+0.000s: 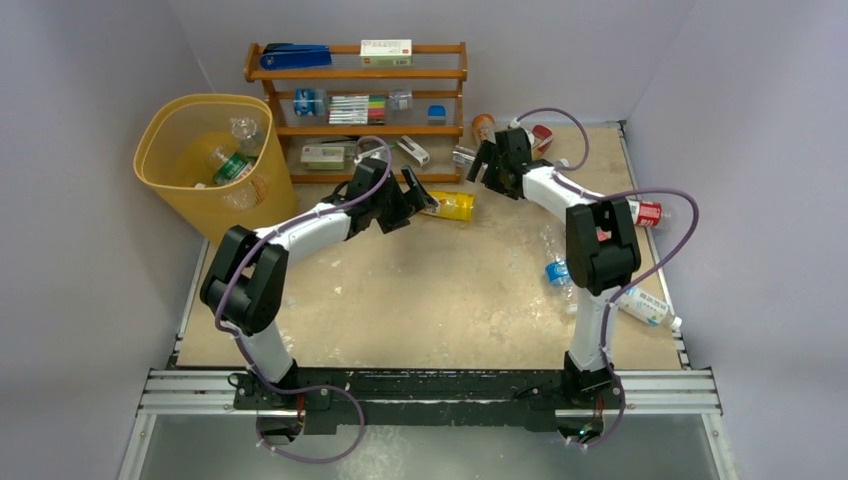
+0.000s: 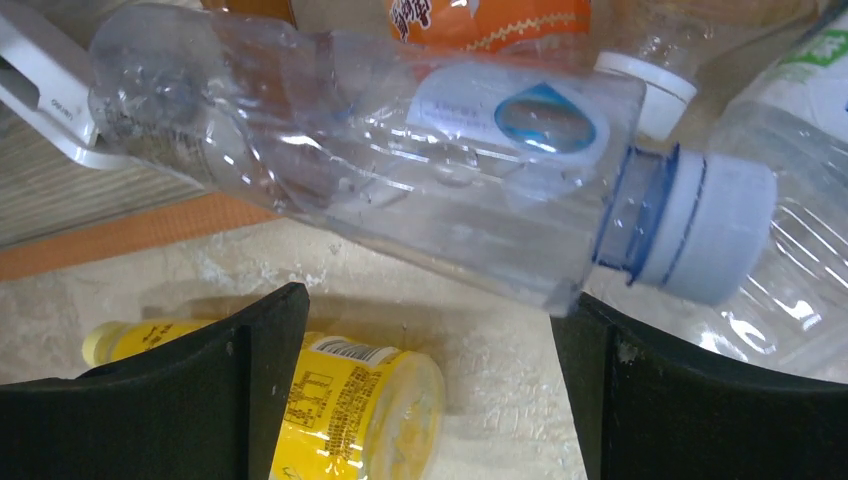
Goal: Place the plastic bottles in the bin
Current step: Adjust the plastic bottle at the center of the board, then pick up the plastic bottle at the center of the board.
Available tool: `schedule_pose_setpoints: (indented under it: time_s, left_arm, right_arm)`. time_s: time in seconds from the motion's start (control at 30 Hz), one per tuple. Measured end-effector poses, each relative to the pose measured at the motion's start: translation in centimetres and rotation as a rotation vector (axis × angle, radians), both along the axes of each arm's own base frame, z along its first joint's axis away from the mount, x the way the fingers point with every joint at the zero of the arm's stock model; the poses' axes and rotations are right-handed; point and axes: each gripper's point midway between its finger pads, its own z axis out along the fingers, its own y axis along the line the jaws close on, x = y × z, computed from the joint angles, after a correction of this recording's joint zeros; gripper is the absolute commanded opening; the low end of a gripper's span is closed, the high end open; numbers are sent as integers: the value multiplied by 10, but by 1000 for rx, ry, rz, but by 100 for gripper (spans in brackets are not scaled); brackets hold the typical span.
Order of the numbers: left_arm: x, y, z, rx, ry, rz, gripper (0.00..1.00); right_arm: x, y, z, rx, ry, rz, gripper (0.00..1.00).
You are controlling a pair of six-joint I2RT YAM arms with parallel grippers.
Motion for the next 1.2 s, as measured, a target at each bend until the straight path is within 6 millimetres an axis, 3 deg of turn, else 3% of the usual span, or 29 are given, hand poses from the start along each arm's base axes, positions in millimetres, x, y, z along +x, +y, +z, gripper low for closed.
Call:
schedule_pose_setpoints:
  time_s: [0.27,0.37,0.5,0.77,0.97,1.13,1.2]
  left_arm:
    - [6,-3,3,-68,16,71,92]
    - [9,-4,4,-93,28,97,92]
    - [12,-5,1,-109,43,126,92]
    - [10,-11,-25,-96,94,132,92]
    - [-2,-23,-56,-29,156,86,92]
    - [-12,-33,-64,36,164,28,91]
    - [-13,-35,-65,58,157,7,83]
  right_arm:
    - [1,4,-17,-30,23,45,89]
    - [-12,9,-28,-37,43,73,89]
    - [-45,15,-41,-44,83,110,88]
    - [-86,26,-28,-11,72,158,88]
    - [-91,26,-23,-1,63,164,87]
    - [-98,25,-21,9,67,168,87]
    - [-104,24,-17,14,63,168,87]
